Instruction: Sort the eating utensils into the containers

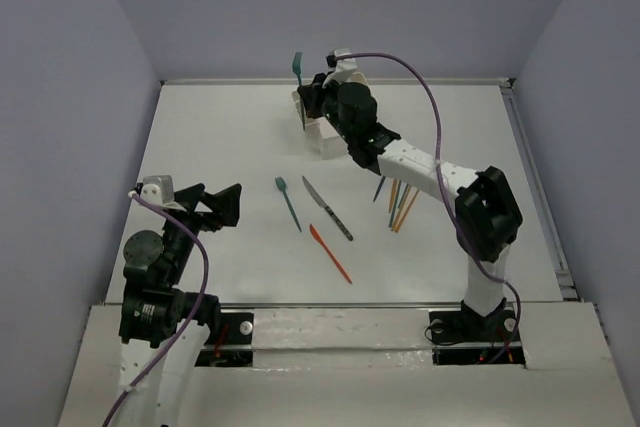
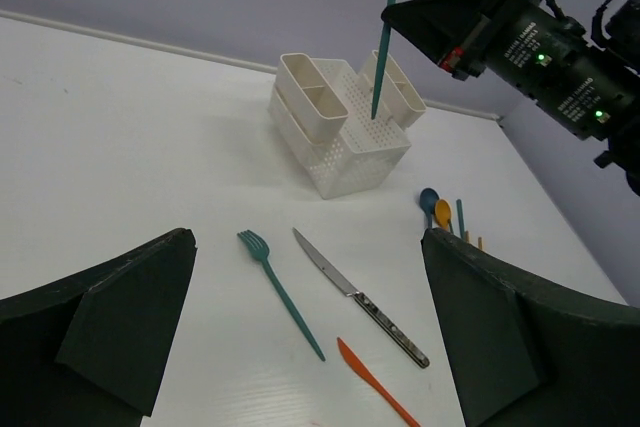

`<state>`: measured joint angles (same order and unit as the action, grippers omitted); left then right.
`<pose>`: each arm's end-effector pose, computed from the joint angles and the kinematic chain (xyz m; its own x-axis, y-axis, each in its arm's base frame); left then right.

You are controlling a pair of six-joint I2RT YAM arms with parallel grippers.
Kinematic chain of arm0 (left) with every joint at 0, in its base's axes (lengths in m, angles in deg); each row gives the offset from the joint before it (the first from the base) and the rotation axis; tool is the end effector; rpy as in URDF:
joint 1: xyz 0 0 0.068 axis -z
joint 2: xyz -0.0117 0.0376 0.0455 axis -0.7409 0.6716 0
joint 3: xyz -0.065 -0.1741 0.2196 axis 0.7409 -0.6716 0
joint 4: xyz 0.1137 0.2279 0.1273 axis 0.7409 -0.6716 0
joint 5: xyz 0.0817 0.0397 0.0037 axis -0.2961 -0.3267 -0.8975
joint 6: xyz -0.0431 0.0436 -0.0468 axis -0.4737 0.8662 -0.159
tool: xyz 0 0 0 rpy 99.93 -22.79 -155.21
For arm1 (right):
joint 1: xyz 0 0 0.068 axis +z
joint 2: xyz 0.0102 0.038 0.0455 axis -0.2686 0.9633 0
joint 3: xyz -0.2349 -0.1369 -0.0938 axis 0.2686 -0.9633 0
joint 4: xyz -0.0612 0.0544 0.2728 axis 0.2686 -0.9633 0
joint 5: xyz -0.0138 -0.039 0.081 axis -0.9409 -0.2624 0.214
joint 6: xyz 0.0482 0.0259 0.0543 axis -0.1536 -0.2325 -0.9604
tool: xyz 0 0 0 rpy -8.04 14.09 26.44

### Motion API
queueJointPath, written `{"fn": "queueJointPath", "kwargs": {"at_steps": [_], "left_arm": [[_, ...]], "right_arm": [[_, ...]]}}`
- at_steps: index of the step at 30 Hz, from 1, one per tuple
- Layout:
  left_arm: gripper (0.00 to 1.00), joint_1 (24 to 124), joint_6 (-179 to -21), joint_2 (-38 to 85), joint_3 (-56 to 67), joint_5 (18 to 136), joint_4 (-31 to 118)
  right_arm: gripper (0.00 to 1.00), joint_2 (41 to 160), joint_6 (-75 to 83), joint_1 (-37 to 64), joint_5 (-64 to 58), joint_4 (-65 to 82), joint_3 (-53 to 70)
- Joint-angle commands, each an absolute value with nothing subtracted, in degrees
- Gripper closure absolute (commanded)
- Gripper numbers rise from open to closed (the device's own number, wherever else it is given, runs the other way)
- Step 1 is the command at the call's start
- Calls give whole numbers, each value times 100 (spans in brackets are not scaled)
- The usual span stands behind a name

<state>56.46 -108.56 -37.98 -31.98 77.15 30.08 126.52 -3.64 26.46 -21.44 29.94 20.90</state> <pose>0.1135 -0.0267 0.3565 0.0607 -0.3529 -0.9337 0.3300 0.8899 -0.3149 0.3901 0.3352 0.3547 -0.1035 0.2344 -0.9666 -0.5073 0.8235 0.2540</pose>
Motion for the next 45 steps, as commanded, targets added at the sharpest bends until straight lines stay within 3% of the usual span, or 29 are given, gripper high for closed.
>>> {"fn": "queueJointPath", "kwargs": {"at_steps": [1,7,14,26,33,35,39,41,45], "left_arm": [[1,5713,-10879,-3785,-3175,7791,3236],[1,5766,-10879,-3706,-3183,7861,3254],[1,5818,-10887,-3697,-3192,7835,3245],[1,5977,-10852,-3785,-3175,7791,3236],[1,5977,-10835,-3776,-3183,7835,3271],[1,5977,-10843,-3759,-3183,7861,3280],[1,5977,-10835,-3802,-3192,7879,3280],[1,5977,-10843,-3864,-3192,7853,3280],[1,5977,-10843,-3882,-3192,7844,3289]], "right_arm": [[100,13247,-134,2372,-2037,4313,2740],[100,14345,280,2099,-1976,4895,3594],[100,15541,623,1887,-1624,4316,5411],[100,16288,658,1835,-1264,4201,5835],[100,16149,570,1835,-1097,4385,5326],[81,15965,588,1835,-1097,4464,5038],[53,15578,544,1835,-886,4483,4667],[45,15359,570,1835,-921,4465,4431],[38,14814,439,1835,-895,4491,3825]]}}
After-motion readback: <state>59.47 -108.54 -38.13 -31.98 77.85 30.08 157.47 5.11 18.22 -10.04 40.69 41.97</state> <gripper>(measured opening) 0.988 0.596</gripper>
